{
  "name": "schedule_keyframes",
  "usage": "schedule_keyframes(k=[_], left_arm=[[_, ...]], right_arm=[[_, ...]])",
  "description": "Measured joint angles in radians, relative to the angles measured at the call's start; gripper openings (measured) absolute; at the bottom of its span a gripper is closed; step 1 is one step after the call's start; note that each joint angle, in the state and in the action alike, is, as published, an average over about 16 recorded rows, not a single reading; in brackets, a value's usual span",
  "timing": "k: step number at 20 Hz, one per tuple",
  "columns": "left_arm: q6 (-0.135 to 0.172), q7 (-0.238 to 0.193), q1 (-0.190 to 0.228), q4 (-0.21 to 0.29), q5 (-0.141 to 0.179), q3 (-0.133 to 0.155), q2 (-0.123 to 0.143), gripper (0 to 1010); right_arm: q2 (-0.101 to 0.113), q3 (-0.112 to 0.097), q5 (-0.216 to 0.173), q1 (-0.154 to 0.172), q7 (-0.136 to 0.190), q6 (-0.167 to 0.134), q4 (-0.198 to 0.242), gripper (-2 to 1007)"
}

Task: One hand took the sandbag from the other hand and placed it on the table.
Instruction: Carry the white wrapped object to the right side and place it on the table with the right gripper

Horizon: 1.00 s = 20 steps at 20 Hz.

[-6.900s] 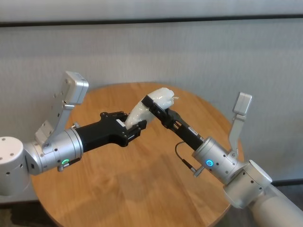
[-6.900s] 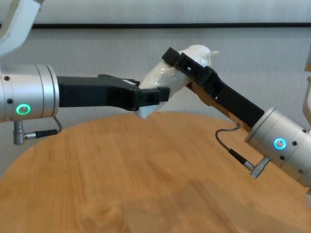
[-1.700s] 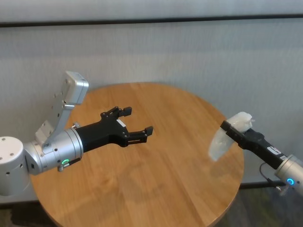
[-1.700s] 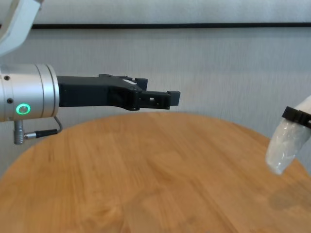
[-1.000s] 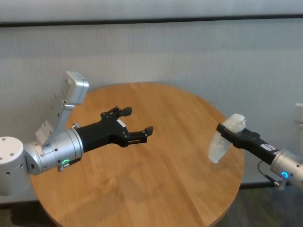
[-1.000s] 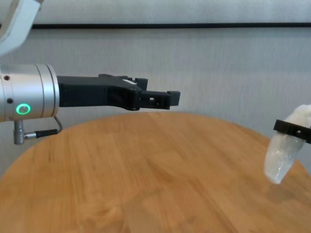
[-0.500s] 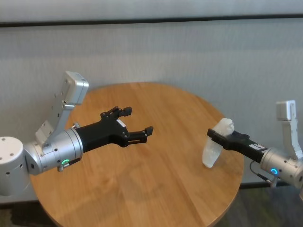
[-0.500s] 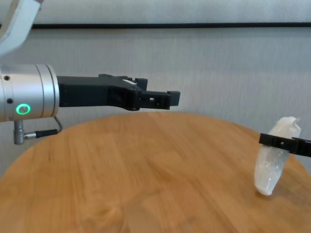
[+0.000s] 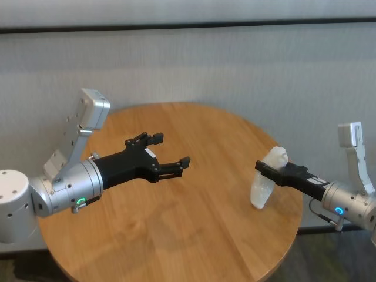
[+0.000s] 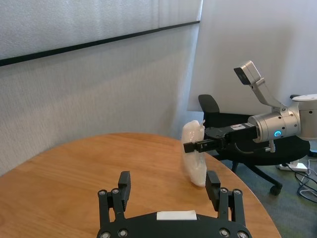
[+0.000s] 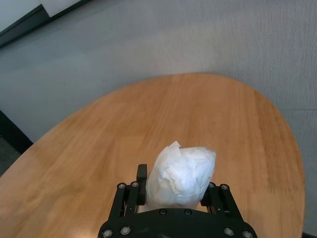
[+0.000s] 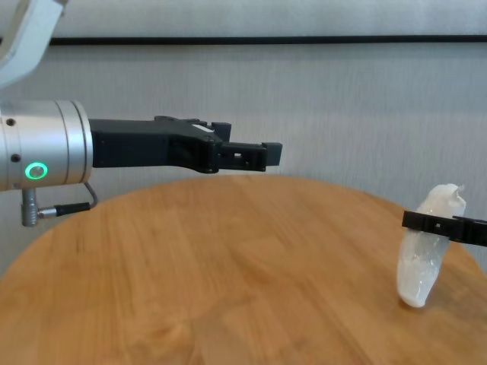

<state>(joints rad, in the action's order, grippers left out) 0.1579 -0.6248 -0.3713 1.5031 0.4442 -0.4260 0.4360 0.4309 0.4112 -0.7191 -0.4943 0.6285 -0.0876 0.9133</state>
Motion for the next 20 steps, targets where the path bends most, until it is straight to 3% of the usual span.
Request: schedule_keyframes(k=[13,20], left_arm=[[0.0,0.0,0.0,0.0,0.0,0.0,0.0,1002],[0.0,0.0,0.0,0.0,0.0,0.0,0.0,1002]], right_arm=[[0.001,-0.004,-0.008,0.008,-0.003,0.006,0.008,907],[0.003,-0.001,0.003,0.005,-0.013,0.01,0.01,996]])
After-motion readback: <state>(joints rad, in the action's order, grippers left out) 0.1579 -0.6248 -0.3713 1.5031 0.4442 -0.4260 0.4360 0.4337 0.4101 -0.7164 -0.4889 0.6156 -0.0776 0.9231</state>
